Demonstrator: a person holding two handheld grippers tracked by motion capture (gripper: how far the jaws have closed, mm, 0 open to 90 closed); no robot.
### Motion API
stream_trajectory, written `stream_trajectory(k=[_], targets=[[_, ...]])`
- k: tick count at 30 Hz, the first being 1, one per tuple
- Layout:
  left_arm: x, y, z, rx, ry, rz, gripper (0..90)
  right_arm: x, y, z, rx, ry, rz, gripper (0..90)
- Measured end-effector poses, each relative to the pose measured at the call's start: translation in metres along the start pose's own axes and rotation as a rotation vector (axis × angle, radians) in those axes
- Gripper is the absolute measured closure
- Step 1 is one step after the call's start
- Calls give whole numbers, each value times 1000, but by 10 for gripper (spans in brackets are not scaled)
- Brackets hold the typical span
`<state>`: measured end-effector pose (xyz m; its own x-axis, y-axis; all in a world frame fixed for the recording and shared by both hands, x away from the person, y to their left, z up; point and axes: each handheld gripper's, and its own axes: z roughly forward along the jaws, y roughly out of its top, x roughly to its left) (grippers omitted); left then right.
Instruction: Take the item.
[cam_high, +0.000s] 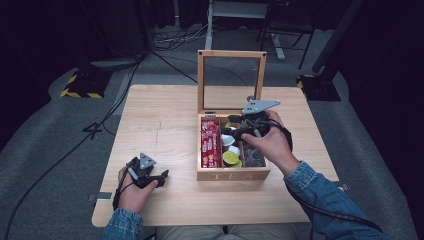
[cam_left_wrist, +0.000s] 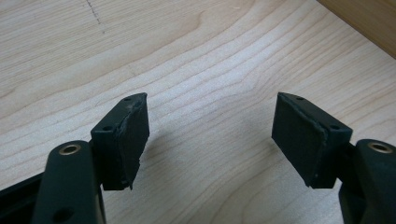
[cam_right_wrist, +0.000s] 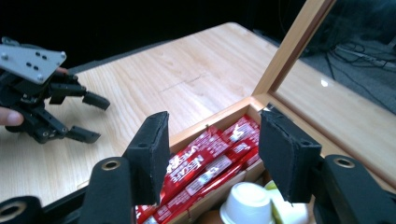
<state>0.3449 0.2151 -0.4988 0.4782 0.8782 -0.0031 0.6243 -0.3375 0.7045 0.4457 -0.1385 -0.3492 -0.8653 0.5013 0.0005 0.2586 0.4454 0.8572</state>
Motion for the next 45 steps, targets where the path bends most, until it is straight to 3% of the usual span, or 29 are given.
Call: stream_trajectory(k=[11, 14, 29, 35, 45], targets=[[2, -1, 5, 2, 11, -7, 243, 11, -11, 22, 68, 14, 10, 436], [3, -1, 5, 4, 5, -27, 239, 12, -14, 27, 89, 15, 11, 436], [3, -1, 5, 6, 3, -26, 233, 25, -33, 65, 243, 18, 29, 436], [3, -1, 5, 6, 3, -26, 233, 30, -35, 75, 287, 9, 70, 439], [3, -1, 5, 6, 3, -26, 233, 36, -39, 89, 344, -32, 54, 431]])
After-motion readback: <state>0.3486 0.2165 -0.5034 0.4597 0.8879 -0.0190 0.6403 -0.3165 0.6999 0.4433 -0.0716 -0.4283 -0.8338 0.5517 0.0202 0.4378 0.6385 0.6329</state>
